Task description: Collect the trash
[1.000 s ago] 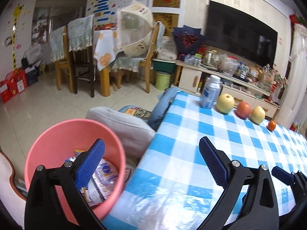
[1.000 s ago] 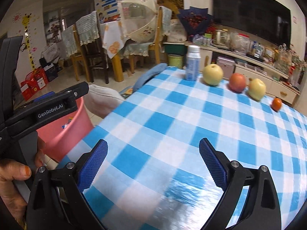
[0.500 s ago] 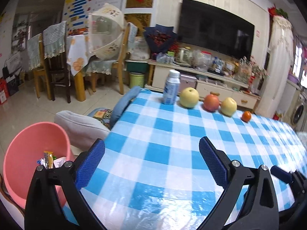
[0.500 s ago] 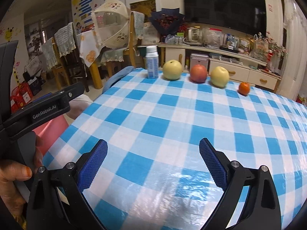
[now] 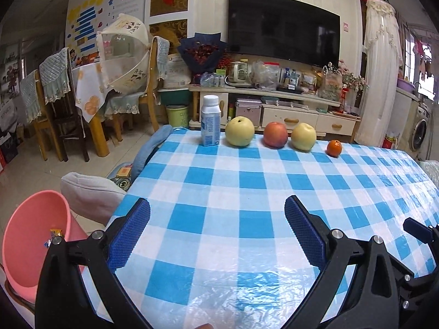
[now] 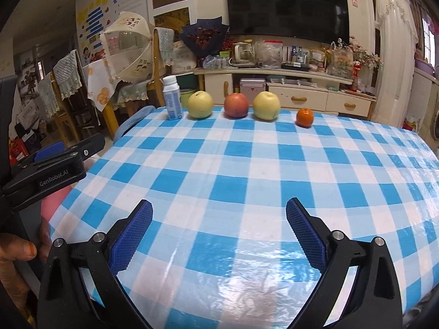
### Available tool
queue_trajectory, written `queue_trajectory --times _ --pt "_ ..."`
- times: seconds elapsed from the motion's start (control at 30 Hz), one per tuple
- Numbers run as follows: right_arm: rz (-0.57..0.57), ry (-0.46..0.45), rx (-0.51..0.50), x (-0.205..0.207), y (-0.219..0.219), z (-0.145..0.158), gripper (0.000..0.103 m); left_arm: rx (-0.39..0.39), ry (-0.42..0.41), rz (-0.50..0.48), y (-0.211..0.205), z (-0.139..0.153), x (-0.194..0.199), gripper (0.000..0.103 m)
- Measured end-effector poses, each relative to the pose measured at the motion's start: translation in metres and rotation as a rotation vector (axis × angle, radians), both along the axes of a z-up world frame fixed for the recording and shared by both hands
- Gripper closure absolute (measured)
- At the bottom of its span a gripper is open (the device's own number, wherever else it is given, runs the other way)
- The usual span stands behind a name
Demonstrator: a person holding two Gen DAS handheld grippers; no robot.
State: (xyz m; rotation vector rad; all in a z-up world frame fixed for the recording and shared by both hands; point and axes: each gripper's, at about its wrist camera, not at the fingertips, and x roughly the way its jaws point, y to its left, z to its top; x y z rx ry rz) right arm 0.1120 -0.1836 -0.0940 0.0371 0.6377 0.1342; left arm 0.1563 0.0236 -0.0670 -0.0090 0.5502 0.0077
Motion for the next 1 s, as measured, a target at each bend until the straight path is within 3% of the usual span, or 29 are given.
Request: queue_trajectory --times 0.27,1.0 --pt "-0.037 -0.039 -0.056 -0.007 -0.020 0.004 0.006 -0.023 0.010 -0.034 -0.022 0.000 0.004 0.004" --pt "-0.134 -0.029 -0.032 0.001 -0.072 -0.002 0.006 0.060 0.013 -0.101 -0.074 -0.007 0.013 0.004"
